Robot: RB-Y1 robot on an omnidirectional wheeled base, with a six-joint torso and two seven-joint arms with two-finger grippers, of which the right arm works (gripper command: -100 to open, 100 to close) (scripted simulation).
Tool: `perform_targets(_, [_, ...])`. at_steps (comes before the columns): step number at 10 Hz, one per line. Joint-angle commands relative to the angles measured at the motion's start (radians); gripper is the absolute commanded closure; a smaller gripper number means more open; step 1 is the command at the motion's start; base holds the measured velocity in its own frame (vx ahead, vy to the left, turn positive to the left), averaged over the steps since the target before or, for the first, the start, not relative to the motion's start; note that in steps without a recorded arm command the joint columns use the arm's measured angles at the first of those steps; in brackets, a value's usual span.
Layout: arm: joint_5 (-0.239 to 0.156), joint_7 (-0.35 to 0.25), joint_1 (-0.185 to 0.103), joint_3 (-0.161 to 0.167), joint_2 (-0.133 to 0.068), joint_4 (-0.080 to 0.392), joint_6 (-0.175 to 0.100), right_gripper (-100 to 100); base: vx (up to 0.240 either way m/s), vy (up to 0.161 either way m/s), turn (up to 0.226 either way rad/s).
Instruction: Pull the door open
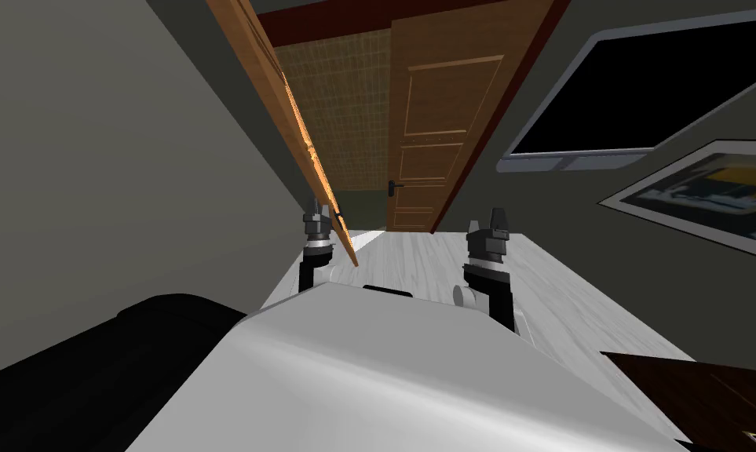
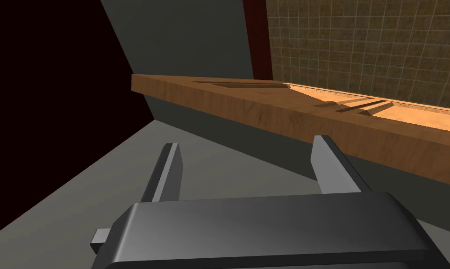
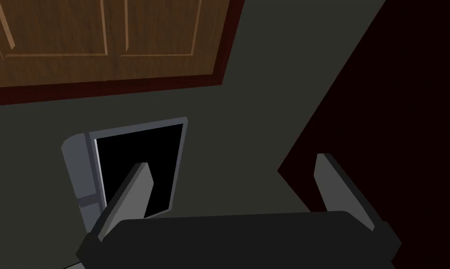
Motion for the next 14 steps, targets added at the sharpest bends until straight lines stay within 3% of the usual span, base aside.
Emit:
perform_targets(1, [-0.015, 0.011, -0.023, -0.01, -0.007, 0.04, -0.003, -100, 0.035, -0.105, 0.181])
perform_targets(7, [-0.058, 0.042, -0.091, -0.038, -0.025, 0.156, -0.012, -100, 0.087, 0.022, 0.075])
perform_targets(14, [-0.124, 0.09, -0.196, -0.082, -0.046, 0.337, -0.026, -100, 0.086, -0.008, 0.103])
